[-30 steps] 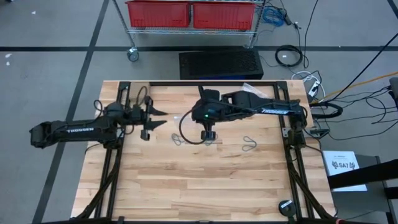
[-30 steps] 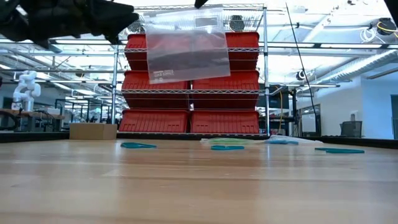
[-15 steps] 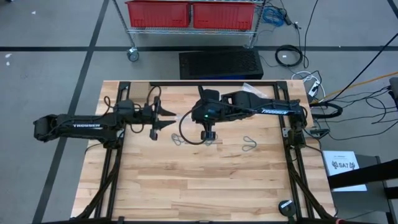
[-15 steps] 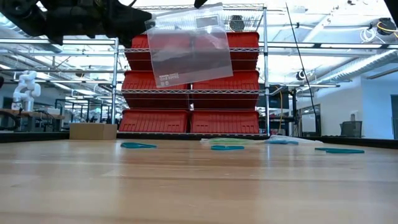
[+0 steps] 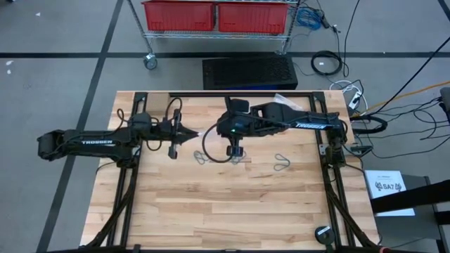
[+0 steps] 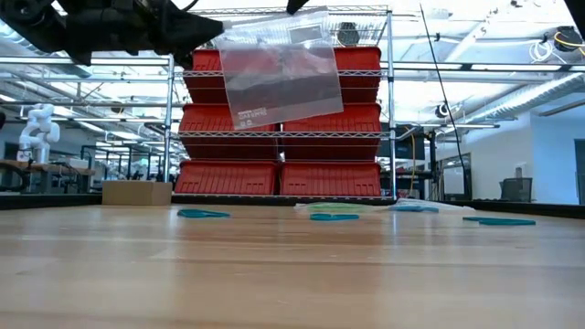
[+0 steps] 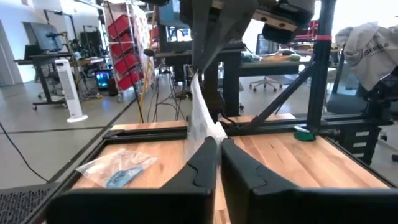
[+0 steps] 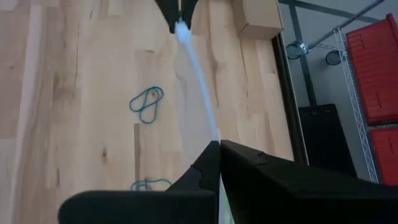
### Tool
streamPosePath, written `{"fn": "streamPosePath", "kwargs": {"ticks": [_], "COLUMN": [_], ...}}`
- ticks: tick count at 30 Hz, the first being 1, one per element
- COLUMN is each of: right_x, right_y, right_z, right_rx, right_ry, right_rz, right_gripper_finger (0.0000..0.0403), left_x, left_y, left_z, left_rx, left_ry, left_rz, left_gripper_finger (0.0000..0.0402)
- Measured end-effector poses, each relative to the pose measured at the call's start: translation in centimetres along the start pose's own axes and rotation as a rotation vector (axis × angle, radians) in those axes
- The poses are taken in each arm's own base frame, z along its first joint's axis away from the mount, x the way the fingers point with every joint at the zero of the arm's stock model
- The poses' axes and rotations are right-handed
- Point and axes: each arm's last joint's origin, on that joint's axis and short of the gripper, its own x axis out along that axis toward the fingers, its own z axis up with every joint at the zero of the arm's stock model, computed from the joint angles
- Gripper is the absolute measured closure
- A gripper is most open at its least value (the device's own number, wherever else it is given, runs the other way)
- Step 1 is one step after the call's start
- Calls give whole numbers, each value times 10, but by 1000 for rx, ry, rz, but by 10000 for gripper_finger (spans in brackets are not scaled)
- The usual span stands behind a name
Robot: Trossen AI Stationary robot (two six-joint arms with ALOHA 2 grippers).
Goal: Sort rubber bands
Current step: Open the left transparent zip bag
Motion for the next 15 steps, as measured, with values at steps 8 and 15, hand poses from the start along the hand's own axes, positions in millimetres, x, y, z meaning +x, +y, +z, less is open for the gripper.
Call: {"fn": "streamPosePath", "kwargs": {"ticks": [8, 15], "right_x": [-6, -7], "right_y": [-2, -1], "right_z": [1, 1], "right_rx": [20, 24], "right_ry": [-23, -23], "right_rz": [-2, 2], "right_gripper_finger": [402, 402], "left_x": [0, 0], "left_y": [0, 1], "left_z": [0, 0], "left_rx": [1, 35], "left_ry": [0, 1], "left_rz": [0, 26], "left_gripper_finger": [312, 344]}}
